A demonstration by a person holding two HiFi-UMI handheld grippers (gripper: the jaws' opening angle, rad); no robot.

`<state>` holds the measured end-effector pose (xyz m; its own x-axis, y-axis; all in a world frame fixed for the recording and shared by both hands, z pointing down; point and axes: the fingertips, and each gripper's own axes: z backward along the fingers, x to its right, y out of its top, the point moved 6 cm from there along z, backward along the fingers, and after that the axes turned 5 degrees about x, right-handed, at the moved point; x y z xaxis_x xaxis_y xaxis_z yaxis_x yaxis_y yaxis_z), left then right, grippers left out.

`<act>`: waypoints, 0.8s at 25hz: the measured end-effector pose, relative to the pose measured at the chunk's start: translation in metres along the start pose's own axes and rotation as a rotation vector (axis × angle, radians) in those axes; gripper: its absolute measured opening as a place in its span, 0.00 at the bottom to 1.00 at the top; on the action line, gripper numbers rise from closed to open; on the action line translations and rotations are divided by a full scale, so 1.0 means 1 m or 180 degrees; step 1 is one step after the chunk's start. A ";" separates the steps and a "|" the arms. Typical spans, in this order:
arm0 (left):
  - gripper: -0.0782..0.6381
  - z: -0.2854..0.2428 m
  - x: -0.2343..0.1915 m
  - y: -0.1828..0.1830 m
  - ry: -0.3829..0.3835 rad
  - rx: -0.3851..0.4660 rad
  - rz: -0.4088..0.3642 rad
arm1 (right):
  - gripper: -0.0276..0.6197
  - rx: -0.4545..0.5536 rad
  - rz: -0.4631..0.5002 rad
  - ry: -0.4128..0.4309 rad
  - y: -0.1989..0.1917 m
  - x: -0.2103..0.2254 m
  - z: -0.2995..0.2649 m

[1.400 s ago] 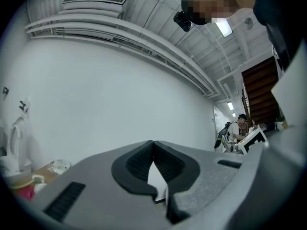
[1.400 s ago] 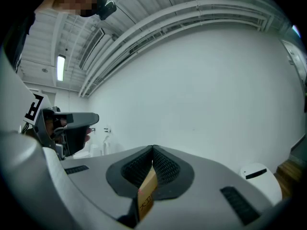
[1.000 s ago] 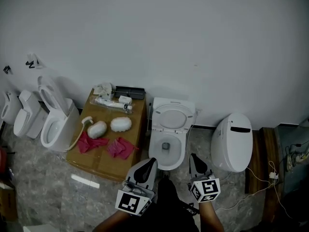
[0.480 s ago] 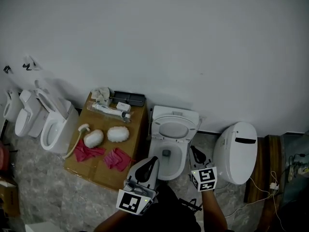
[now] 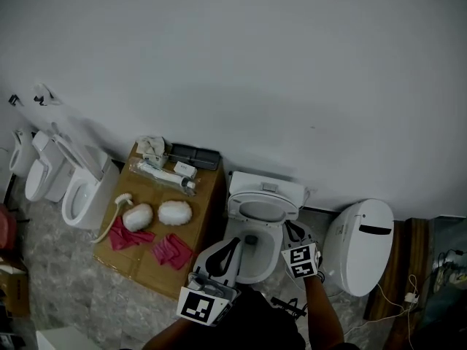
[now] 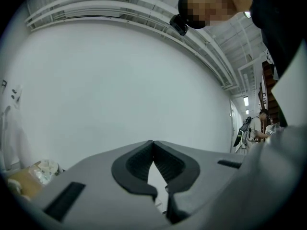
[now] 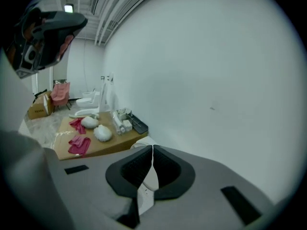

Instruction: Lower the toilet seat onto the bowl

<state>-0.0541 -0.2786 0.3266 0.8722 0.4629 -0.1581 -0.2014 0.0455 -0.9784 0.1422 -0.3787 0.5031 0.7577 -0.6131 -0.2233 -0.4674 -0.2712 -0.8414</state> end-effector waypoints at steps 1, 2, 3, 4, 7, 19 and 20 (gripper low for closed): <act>0.12 -0.007 -0.001 0.000 0.0008 0.0001 0.0004 | 0.09 -0.0080 0.0048 0.0032 -0.004 0.004 -0.010; 0.12 -0.014 -0.003 -0.001 0.0023 -0.0010 0.0009 | 0.09 -0.0149 0.0085 0.0072 -0.008 0.007 -0.020; 0.12 -0.020 -0.004 -0.002 0.0039 -0.0026 0.0012 | 0.09 -0.0213 0.0111 0.0116 -0.012 0.011 -0.030; 0.12 -0.026 -0.005 -0.002 0.0051 -0.0039 0.0011 | 0.09 -0.0276 0.0132 0.0161 -0.016 0.014 -0.040; 0.12 -0.040 -0.010 -0.003 0.0093 -0.0097 0.0013 | 0.10 -0.0485 0.0238 0.0261 -0.032 0.021 -0.069; 0.12 -0.056 -0.023 -0.025 0.0289 -0.0476 0.0014 | 0.21 -0.1020 0.0533 0.0311 -0.085 0.046 -0.147; 0.12 -0.057 -0.024 -0.025 0.0301 -0.0487 0.0011 | 0.21 -0.1042 0.0547 0.0322 -0.087 0.048 -0.151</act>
<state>-0.0447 -0.3417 0.3475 0.9112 0.3771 -0.1661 -0.1406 -0.0945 -0.9855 0.1503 -0.4967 0.6401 0.6146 -0.7360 -0.2839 -0.7168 -0.3708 -0.5906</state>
